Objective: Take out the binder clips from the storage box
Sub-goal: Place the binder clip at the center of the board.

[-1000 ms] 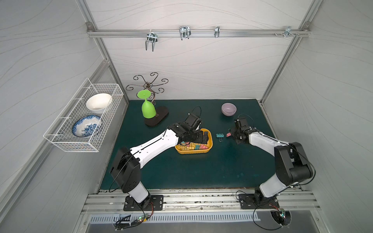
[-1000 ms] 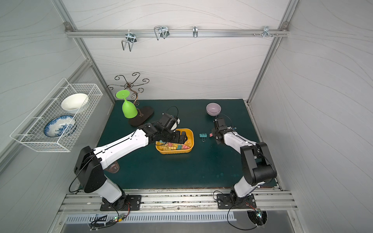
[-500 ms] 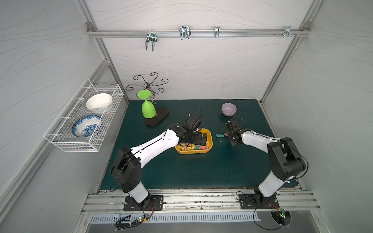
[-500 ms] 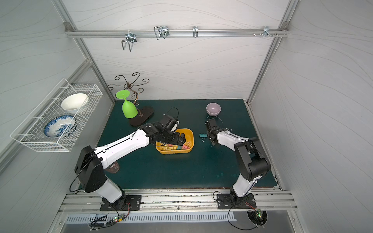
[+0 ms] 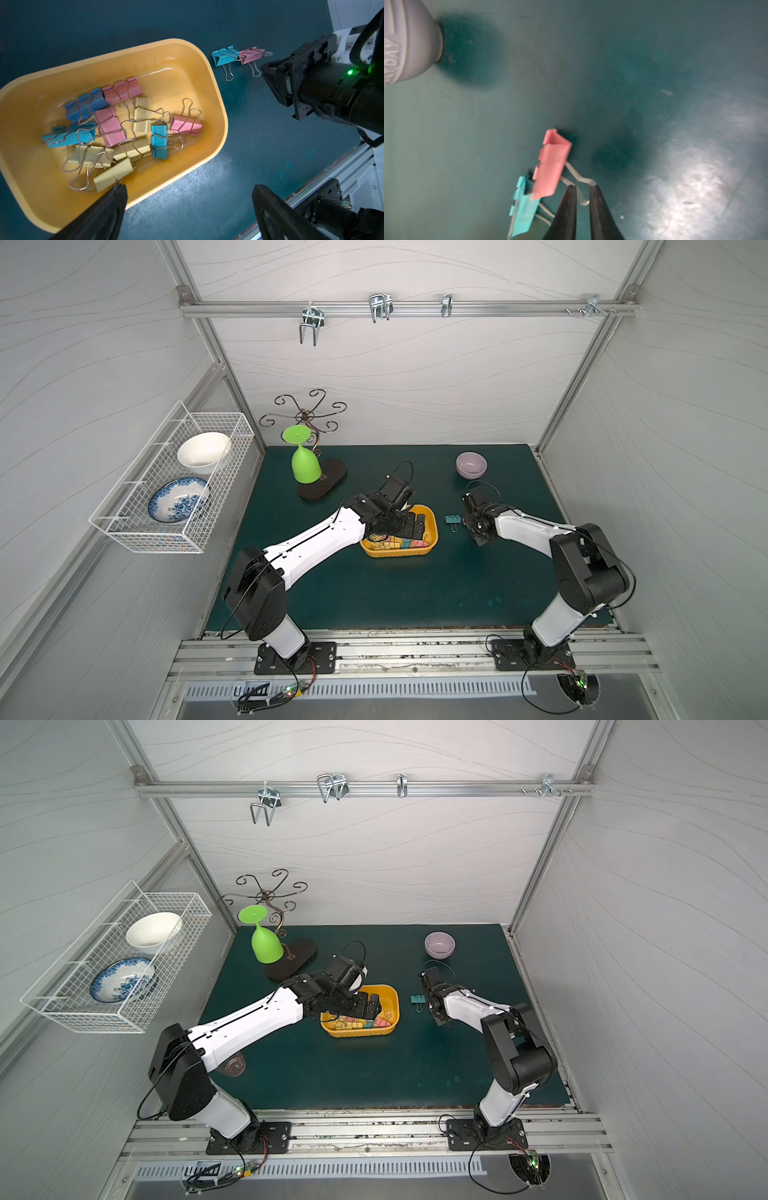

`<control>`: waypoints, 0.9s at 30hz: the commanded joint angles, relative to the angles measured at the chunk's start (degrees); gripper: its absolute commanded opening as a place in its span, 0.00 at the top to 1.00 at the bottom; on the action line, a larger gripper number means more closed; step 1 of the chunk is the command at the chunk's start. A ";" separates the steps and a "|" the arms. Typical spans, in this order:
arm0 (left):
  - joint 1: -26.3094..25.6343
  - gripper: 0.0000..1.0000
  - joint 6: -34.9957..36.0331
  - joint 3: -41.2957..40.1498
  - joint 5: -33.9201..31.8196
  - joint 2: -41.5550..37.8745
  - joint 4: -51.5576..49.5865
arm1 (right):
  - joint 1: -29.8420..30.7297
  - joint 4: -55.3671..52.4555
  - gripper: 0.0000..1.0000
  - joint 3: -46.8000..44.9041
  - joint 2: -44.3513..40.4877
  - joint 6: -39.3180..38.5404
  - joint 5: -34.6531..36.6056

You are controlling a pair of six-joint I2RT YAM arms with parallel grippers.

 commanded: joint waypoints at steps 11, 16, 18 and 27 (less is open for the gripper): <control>-0.19 0.02 -0.84 -2.21 -0.31 -4.09 0.57 | -2.82 -4.41 0.72 0.82 -4.01 -9.55 -7.22; -0.19 0.01 -0.41 -2.53 -0.83 -5.34 0.04 | -2.82 -4.87 0.66 -1.12 -9.89 -16.34 -9.46; -0.19 0.02 -0.33 -2.83 -1.45 -5.92 0.03 | -3.01 -5.16 0.66 -2.19 -11.92 -17.98 -9.89; -0.19 0.01 -0.09 -2.79 -1.57 -6.86 -0.23 | -11.23 -9.56 0.58 2.96 -10.75 -35.05 -18.22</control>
